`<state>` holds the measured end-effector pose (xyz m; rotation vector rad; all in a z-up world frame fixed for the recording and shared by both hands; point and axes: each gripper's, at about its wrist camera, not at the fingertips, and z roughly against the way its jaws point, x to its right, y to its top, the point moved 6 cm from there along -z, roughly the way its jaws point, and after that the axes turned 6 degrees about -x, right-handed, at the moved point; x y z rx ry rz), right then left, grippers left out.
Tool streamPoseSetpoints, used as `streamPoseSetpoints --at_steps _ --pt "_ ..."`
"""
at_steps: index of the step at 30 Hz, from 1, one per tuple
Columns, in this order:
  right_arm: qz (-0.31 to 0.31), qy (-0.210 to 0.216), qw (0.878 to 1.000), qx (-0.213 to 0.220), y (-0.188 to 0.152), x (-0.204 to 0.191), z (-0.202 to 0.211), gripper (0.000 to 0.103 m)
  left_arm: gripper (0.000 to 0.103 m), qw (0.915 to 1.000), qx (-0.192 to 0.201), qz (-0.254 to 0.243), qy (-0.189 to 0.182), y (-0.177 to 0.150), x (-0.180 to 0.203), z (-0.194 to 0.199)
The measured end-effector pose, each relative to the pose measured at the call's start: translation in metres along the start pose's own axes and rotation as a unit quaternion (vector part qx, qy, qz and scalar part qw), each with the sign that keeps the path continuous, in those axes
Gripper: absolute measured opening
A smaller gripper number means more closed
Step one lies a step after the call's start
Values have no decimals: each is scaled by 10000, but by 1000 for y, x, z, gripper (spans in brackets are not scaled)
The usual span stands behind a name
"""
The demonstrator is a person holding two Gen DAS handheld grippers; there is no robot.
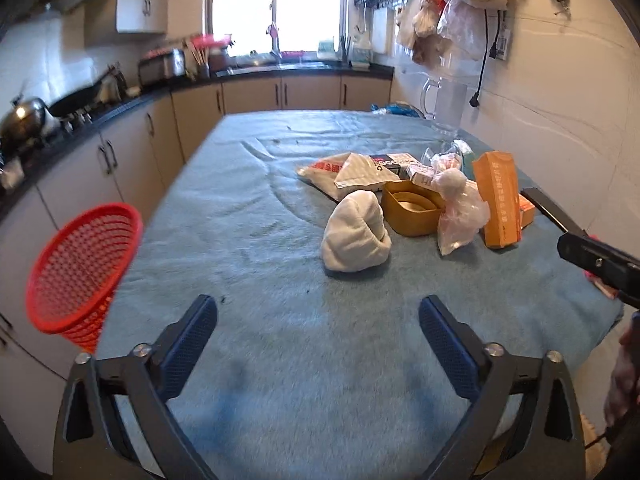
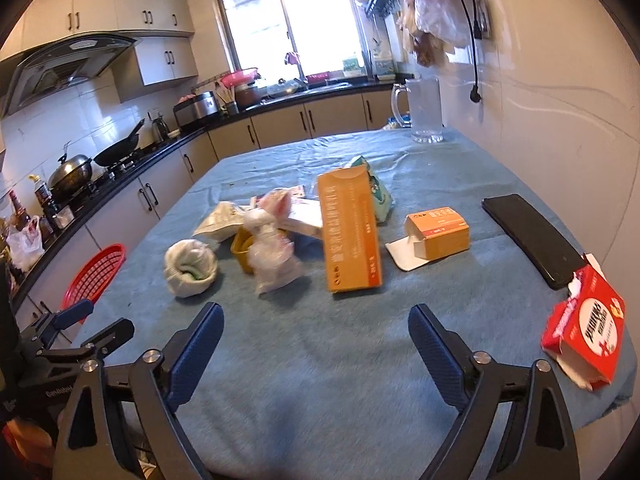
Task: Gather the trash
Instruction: 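Reach the left tool toward the white towel bundle, then close the left tool on the white towel bundle while the right tool grasps the orange box, then carry the towel bundle over the red basket and open the left tool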
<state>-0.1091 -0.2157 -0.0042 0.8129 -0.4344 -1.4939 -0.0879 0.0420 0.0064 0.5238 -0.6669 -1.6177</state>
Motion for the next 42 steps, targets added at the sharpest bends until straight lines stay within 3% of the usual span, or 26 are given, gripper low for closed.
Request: streamPoseSetpoints --at_steps 5,9,16,20,22,23,33,42 --pt "-115 -39 9999 -71 19 13 -19 87 87 9994 -228 -72 -267 23 13 -30" --pt "-71 -215 9997 -98 35 17 -33 86 83 9991 -287 -250 -174 36 26 -52" --pt "127 -531 9979 -334 51 17 -68 83 58 9977 -630 -195 -158 48 26 -86" --pt "168 -604 9967 -519 49 17 -84 73 44 9963 -790 -122 -299 50 24 -94" --pt "170 -668 9957 -625 46 18 -90 62 42 9965 -769 -135 -304 49 25 -93" --pt "152 -617 9956 -692 44 19 -93 52 40 9966 -755 -149 -292 49 25 -93" --pt "43 -558 9980 -295 46 19 -61 52 37 9981 -523 -26 -338 47 19 -77" --pt "249 -205 9995 5 56 -13 -32 52 37 9990 -265 132 -348 48 5 -49"
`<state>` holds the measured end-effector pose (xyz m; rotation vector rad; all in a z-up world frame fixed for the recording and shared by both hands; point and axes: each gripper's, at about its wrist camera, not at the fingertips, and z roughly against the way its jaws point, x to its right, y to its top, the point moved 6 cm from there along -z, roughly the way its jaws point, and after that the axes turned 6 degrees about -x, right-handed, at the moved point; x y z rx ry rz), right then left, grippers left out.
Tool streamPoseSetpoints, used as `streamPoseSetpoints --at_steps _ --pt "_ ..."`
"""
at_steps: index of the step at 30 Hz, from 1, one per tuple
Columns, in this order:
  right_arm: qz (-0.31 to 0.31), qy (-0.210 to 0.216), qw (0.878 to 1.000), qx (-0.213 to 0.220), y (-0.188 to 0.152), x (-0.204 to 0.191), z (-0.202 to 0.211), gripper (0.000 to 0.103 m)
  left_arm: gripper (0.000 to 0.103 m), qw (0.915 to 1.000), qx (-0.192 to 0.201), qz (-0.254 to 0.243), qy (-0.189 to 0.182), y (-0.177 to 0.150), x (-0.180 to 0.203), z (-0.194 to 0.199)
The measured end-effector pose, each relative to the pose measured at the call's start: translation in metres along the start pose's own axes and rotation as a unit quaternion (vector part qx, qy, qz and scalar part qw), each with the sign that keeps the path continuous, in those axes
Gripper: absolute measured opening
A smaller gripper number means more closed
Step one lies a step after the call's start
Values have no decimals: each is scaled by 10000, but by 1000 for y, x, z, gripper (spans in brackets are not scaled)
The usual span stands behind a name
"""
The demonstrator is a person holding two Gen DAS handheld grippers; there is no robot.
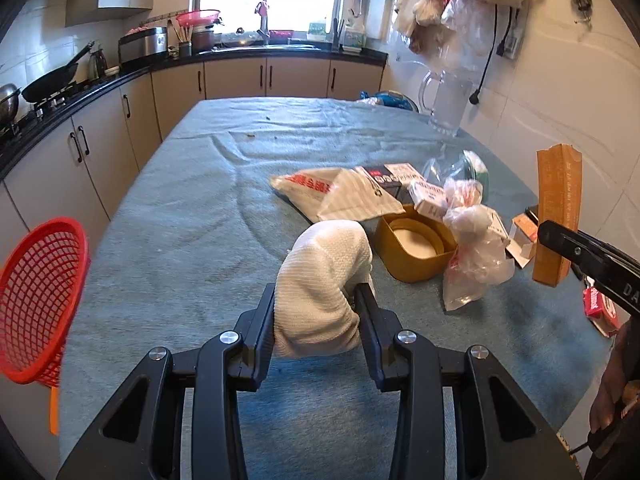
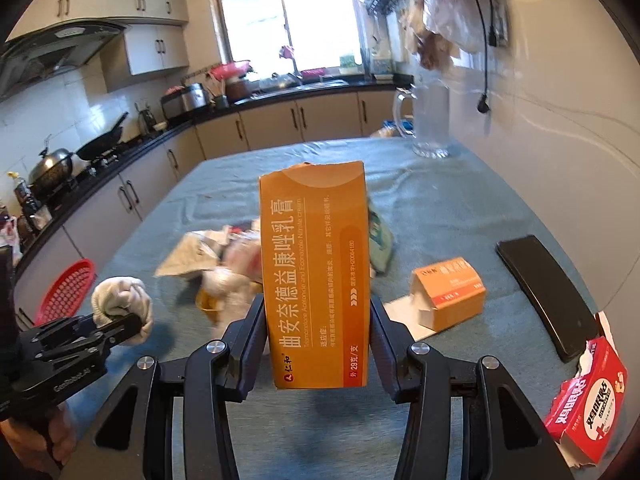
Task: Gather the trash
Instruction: 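Carry the towel bundle over the red basket and open the left tool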
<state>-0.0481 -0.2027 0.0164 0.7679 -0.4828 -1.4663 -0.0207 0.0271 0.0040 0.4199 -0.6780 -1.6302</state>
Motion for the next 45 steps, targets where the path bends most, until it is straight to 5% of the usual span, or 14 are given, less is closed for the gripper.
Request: streamPoseSetpoints --at_steps 10,18,26,35,45 --pt "427 721 9963 -215 4 -67 -8 52 37 9990 296 289 182 1 -35 31" --pt "833 1575 9821 -614 9 -152 -30 52 37 9920 576 906 670 -4 -116 65" --pt "1284 2255 9596 -1087 11 -246 -61 52 37 9762 637 1610 1307 -22 -213 90" --pt "1598 2696 9375 -1516 7 -328 -94 52 37 9655 410 1977 1643 -50 -272 89" --pt "1684 2680 9298 -1875 0 -374 -138 53 37 9680 242 2049 1425 -54 -294 68"
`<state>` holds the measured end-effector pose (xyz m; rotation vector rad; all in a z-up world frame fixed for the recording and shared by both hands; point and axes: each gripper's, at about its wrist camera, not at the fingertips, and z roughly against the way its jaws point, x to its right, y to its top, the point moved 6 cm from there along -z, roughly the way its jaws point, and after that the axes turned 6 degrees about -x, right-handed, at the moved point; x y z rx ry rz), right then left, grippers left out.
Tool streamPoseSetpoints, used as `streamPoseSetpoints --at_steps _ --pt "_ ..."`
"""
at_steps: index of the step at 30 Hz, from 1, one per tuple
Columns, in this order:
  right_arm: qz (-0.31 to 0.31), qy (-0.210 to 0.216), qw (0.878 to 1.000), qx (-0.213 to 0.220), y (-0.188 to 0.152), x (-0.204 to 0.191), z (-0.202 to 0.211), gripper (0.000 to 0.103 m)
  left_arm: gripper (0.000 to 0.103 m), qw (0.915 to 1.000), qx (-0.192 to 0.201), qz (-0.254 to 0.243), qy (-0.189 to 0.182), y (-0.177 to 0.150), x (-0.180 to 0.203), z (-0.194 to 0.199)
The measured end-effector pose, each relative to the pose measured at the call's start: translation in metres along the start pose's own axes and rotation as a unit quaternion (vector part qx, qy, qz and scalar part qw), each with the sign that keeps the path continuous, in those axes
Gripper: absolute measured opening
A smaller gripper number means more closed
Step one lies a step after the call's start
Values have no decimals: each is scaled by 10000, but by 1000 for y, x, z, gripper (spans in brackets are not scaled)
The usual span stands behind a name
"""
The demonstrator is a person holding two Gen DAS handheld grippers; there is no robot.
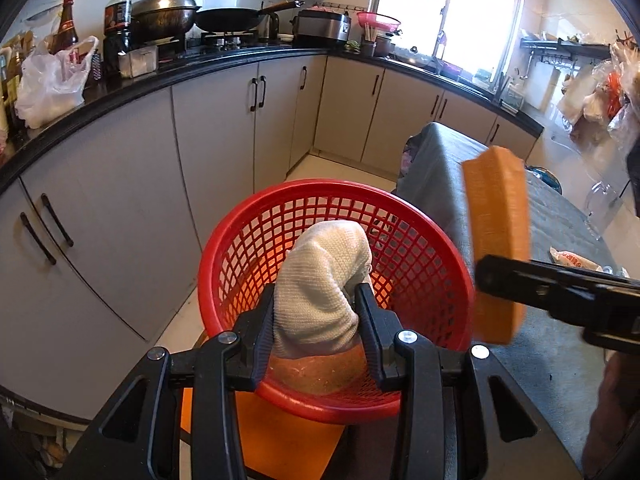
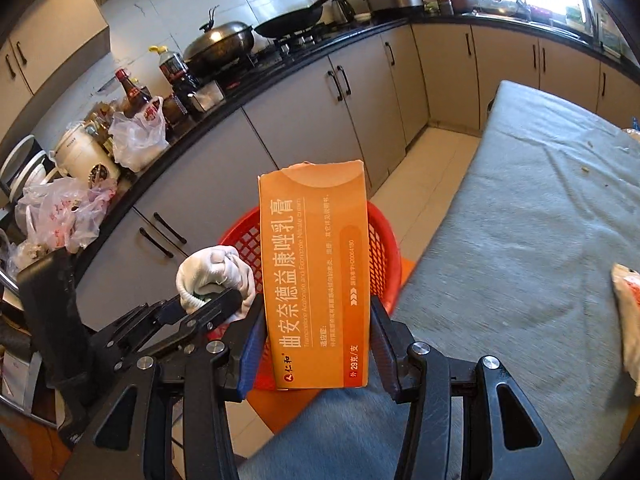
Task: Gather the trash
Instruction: 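Carry the towel bundle over the red basket and open the left tool, then return the left tool to the table and grasp the clear plastic bag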
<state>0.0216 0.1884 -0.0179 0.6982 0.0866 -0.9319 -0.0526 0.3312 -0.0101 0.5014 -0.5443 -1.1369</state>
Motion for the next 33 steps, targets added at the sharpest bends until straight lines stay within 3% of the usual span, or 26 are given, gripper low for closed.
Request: streamPoseSetpoints --at_steps 9,19,25,33 --pt "-69 15 9998 -188 8 -1 -20 55 48 10000 -32 16 -51 3 -5 -5" --pt "-260 140 9993 224 -5 7 27 55 53 9998 155 -27 -100 5 5 18" --pt "-547 -63 9964 642 -31 39 78 55 57 9984 324 -353 -301 1 48 36" --pt "-1097 -381 9877 1043 -81 100 144 56 59 9929 283 -914 -712 -20 134 42"
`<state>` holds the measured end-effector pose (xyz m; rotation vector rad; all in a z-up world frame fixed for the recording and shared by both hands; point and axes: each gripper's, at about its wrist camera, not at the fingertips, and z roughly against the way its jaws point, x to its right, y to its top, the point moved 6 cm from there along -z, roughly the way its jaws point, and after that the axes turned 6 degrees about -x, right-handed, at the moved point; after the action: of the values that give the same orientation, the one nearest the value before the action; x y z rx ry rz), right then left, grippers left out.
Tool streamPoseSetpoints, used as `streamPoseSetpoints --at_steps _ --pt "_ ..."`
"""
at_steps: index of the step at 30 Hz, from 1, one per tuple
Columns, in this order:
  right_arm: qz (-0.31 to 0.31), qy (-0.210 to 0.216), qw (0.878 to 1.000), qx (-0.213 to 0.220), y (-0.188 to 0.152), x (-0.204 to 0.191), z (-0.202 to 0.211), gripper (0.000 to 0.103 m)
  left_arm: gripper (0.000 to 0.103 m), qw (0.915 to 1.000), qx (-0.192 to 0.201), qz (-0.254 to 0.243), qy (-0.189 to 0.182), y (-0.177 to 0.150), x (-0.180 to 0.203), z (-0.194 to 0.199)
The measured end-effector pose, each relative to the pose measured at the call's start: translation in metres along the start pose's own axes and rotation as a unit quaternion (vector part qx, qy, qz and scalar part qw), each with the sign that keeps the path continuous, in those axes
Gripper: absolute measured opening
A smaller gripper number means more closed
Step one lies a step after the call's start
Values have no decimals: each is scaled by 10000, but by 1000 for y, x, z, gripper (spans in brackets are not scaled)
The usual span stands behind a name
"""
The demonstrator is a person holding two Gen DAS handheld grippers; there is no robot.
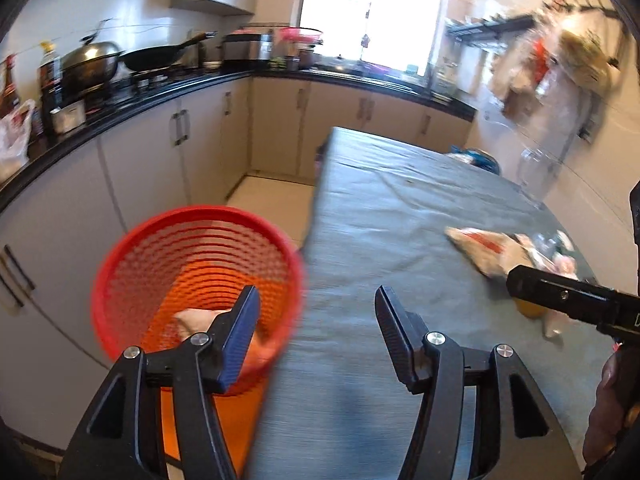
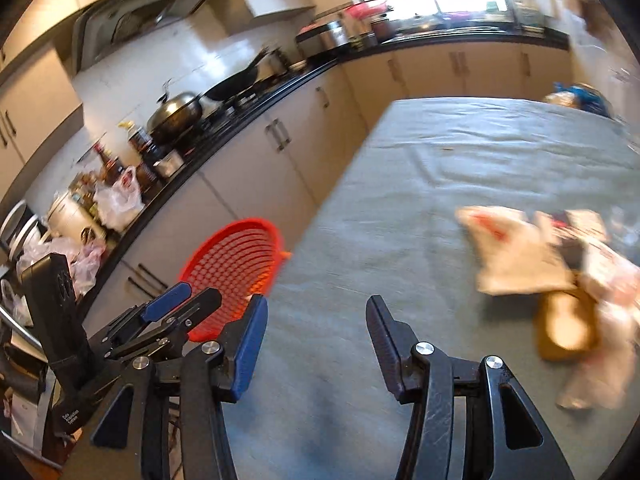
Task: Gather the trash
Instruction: 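Return the left tool to the table and grasp the clear plastic bag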
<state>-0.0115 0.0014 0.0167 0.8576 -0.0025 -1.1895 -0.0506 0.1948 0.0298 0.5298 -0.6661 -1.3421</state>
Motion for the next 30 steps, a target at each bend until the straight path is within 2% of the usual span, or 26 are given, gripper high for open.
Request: streamPoseSetpoints --at_steps 6,9,14,17,21,30 --pt "-568 -282 9972 403 -24 76 64 57 62 9980 -149 -544 -284 -7 77 -9" --pt "-912 -667 9910 721 -34 125 103 64 65 9956 -228 -809 -423 -11 112 -11" --pt "-1337 -1545 9732 1054 -46 195 147 67 68 9898 -404 -1161 -718 -21 160 -14" --pt "-1506 -1952 9634 1052 -49 229 156 75 69 9866 -533 -1289 -844 -26 179 -16" --pt "-1527 -2182 9591 961 -51 256 159 81 69 9821 -646 -1493 -953 -33 200 -18" --pt "-1344 -2505 9572 541 -46 283 134 82 70 9744 -771 -1836 -1041 -43 224 -26"
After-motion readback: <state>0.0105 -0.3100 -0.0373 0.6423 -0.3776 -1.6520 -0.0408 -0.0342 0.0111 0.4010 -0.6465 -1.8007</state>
